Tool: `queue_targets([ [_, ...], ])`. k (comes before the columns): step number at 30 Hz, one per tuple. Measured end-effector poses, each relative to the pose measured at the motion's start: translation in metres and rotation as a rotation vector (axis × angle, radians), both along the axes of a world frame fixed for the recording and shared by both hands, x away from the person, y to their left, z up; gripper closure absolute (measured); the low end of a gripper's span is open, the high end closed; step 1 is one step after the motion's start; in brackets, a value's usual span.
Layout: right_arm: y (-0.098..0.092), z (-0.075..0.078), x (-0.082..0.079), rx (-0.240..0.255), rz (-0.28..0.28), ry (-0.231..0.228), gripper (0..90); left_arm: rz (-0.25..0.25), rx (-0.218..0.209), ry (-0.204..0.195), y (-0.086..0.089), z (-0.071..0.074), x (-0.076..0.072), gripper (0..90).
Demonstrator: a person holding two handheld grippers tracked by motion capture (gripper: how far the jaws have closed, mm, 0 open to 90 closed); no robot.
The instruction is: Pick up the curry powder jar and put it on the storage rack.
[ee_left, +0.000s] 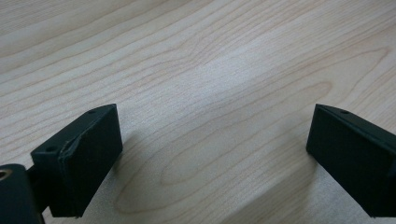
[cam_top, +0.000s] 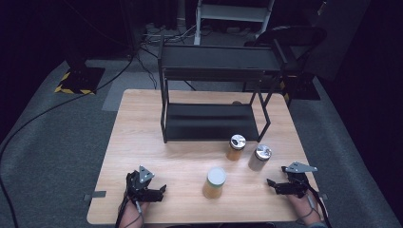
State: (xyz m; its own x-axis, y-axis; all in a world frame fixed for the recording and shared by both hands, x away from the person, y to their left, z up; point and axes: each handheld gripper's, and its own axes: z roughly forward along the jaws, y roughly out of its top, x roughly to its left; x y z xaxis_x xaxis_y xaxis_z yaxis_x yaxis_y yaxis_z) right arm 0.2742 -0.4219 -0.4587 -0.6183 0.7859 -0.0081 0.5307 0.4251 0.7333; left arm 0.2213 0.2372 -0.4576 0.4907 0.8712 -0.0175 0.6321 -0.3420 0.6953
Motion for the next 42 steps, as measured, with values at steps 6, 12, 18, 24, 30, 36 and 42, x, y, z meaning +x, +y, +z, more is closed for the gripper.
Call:
queue_targets([
  [6,0.0,0.0,0.0,0.0,0.0,0.0,8.3,0.009,-0.007,0.005,-0.001,0.004,-0.001,6.3],
  [12,0.0,0.0,0.0,0.0,0.0,0.0,8.3,-0.011,-0.064,-0.037,0.002,0.017,-0.006,6.2],
  [18,0.0,0.0,0.0,0.0,0.0,0.0,8.3,-0.06,-0.081,-0.07,-0.003,0.042,-0.013,7.5],
  [24,0.0,0.0,0.0,0.0,0.0,0.0,8.3,-0.07,-0.1,-0.077,-0.001,0.054,-0.015,7.5],
  [30,0.0,0.0,0.0,0.0,0.0,0.0,8.3,-0.106,-0.142,-0.093,0.0,0.064,-0.017,7.4],
  [36,0.0,0.0,0.0,0.0,0.0,-0.001,8.3,-0.153,-0.167,-0.094,-0.006,0.067,-0.012,7.4],
  [42,0.0,0.0,-0.001,0.0,0.001,-0.001,8.3,-0.223,-0.171,-0.097,-0.02,0.073,-0.002,7.4],
])
